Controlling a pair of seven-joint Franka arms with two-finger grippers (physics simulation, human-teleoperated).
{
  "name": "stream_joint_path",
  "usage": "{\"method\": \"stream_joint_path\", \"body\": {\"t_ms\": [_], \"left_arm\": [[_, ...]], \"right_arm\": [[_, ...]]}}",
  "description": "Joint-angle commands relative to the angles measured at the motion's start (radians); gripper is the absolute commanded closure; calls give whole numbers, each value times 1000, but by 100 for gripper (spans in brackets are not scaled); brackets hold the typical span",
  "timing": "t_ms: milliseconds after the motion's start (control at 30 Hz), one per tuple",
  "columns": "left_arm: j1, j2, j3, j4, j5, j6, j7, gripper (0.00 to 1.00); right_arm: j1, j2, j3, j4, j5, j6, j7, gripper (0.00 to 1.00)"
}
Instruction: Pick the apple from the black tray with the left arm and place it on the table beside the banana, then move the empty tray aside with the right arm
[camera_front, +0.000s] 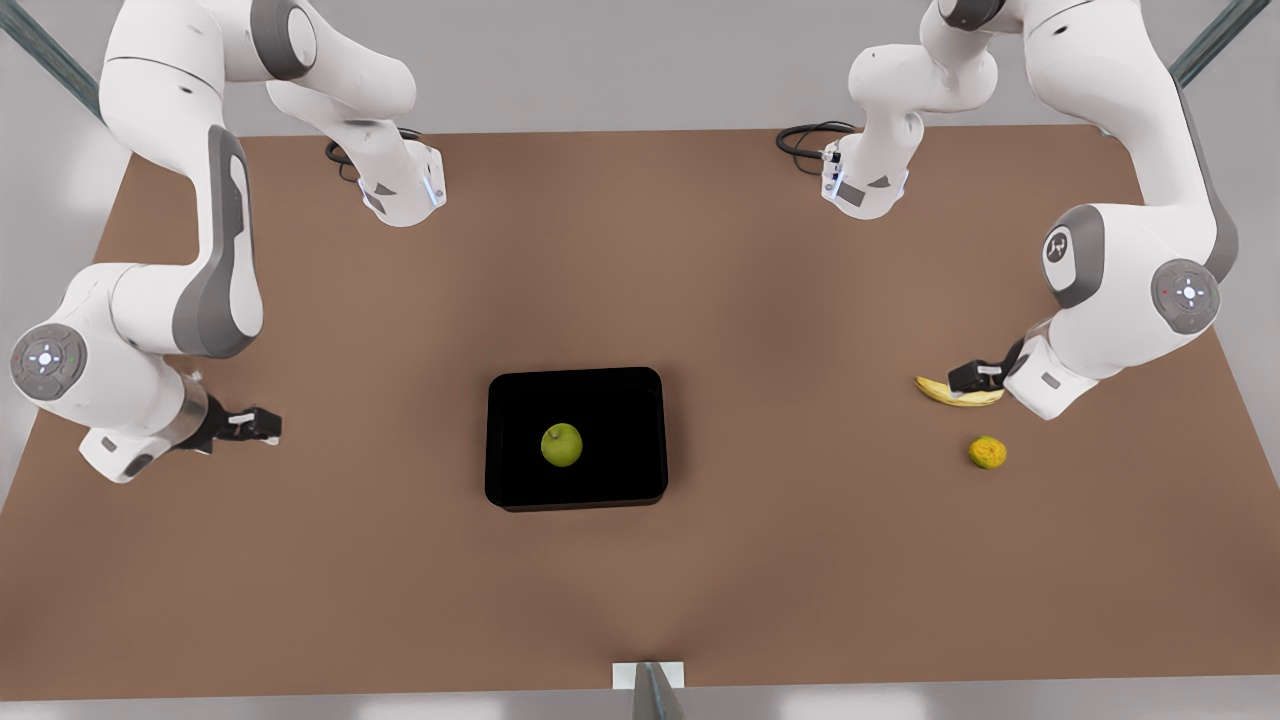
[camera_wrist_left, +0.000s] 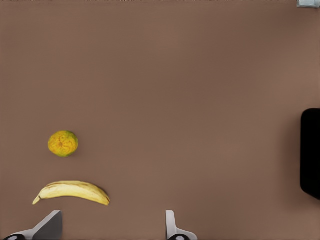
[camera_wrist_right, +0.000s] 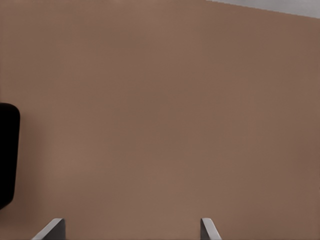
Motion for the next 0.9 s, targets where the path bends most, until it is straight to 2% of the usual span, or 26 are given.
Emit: {"method": "stream_joint_path", "body": {"t_ms": [0,67,100,133,167,200,267,300,367,433,500,567,733,867], "left_arm": [[-9,-1,-3,2,-1,8,22,0],[-64,41,-9,82,2,-13,5,0],[-75,35,-8,32,-73,-10,2,0],[-122,42,-34,24,-55,86,22,0],[-155,51,-49,82,-55,151,25,0],[-194,106,-63,134,-46,134,16,0],[-362,251,-72,318,11,134,-399,0],[-429,283,-86,307,20,149,-674,0],[-506,384,-86,327,100,299,-892,0],[-586,530,-83,505,125,303,-1145,0],[-655,631,-82,586,131,306,-1285,0],[-695,686,-65,620,175,307,-1317,0],[-758,760,-54,623,215,433,-1382,0],[-764,872,-37,737,244,502,-1230,0]], "right_arm": [[-2,3,0,3,1,109,44,0],[0,3,1,3,0,108,44,0],[1,3,1,3,0,109,44,0],[1,3,3,3,0,109,44,0],[1,3,3,3,0,109,43,0],[3,3,6,3,-2,109,43,0],[6,64,7,3,-2,109,43,0],[10,130,6,36,0,124,43,0],[10,210,4,63,0,189,43,0],[9,211,3,74,1,195,43,0],[10,136,3,88,1,105,43,0],[9,89,4,106,-3,2,38,0],[7,95,4,125,0,2,38,0],[7,96,6,125,-2,2,38,0]]}}
